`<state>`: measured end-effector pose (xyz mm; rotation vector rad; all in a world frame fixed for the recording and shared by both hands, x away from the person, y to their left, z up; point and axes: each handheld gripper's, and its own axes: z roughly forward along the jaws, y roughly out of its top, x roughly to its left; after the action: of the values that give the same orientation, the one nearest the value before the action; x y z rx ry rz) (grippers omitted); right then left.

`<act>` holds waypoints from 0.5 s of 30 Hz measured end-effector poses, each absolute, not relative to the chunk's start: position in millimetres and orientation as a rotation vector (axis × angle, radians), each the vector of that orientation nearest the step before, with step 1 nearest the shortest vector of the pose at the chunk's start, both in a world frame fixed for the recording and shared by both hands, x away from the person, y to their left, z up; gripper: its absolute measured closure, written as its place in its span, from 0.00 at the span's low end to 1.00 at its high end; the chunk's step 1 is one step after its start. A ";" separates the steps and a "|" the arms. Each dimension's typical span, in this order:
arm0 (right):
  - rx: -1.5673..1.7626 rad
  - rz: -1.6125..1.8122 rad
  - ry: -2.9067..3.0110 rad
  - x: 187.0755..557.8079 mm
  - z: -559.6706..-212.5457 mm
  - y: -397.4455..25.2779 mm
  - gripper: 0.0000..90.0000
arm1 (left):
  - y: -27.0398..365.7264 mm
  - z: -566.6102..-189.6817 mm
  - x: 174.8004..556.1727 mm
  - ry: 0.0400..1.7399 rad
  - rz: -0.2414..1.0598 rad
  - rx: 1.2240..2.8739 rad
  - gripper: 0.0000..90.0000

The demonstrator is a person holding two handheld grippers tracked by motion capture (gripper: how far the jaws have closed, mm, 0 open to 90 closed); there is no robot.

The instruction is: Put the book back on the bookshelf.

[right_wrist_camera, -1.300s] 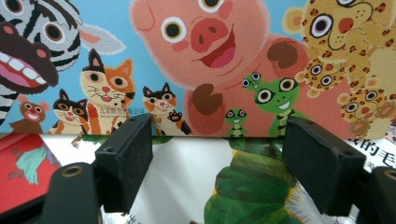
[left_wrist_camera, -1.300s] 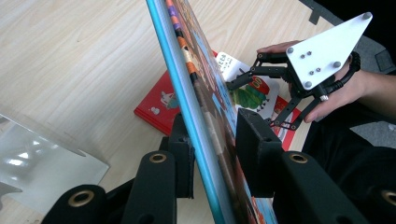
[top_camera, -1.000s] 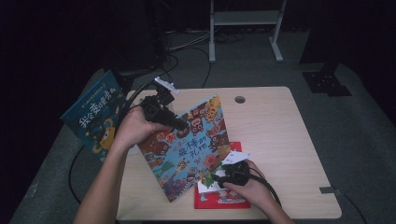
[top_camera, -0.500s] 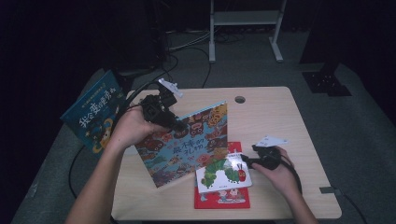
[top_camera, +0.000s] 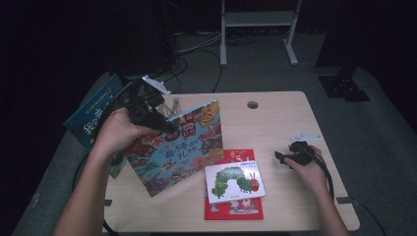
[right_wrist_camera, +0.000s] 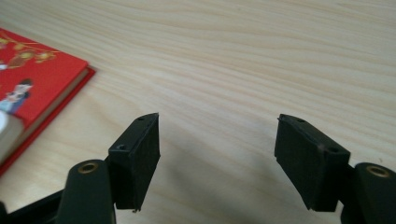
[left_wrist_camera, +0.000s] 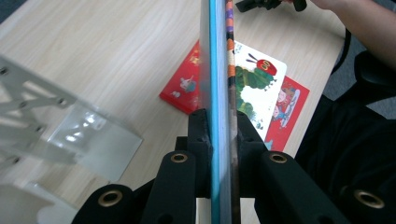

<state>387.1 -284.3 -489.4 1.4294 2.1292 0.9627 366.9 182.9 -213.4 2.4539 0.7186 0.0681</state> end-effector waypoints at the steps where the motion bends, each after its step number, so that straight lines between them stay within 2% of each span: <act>1: 1.432 0.955 2.125 389.0 -490.2 -285.2 0.34 | 186.4 -212.4 366.2 0.725 0.072 2.450 0.89; 15: 1.422 0.947 2.076 397.7 -501.7 -288.4 0.31 | 255.8 -217.0 349.0 0.889 0.121 2.369 0.89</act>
<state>397.7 -288.4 -501.7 1.4224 2.0760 0.9465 349.0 255.8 -217.0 2.3692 0.8886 0.1208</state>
